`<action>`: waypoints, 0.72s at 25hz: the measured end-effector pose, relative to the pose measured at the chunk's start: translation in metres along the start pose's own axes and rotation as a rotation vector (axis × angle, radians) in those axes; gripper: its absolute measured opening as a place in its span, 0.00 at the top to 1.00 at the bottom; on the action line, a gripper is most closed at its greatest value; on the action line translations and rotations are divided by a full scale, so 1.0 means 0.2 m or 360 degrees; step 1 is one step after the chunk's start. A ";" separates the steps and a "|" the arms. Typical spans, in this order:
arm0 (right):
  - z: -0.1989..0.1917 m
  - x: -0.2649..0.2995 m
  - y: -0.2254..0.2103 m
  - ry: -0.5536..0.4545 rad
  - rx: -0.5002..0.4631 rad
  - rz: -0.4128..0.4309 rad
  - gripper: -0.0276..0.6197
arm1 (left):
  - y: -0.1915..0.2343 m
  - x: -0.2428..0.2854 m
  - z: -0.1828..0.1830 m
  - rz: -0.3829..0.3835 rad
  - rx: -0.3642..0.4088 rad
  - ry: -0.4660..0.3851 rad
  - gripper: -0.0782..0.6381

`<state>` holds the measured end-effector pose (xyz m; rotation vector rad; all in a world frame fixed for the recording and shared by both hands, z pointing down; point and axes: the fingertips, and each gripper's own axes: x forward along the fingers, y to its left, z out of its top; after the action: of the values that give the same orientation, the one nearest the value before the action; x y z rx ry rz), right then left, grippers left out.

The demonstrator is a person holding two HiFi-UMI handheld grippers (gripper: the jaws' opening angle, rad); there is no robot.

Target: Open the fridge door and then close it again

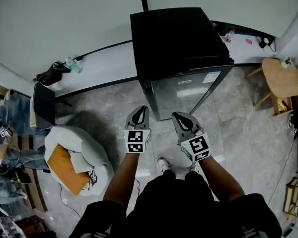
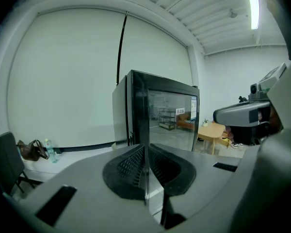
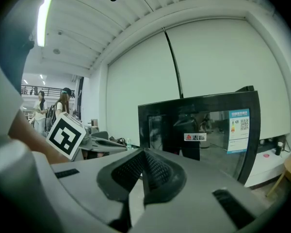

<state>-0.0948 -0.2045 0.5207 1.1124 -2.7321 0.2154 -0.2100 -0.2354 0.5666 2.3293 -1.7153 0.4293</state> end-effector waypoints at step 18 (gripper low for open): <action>-0.09 0.04 0.04 0.0073 -0.0003 0.0011 0.94 | 0.11 0.31 -0.05 -0.0079 0.0007 0.0068 0.69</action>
<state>-0.1052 -0.2006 0.5392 1.0845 -2.6957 0.2365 -0.2147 -0.2927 0.5987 2.3432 -1.6351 0.4707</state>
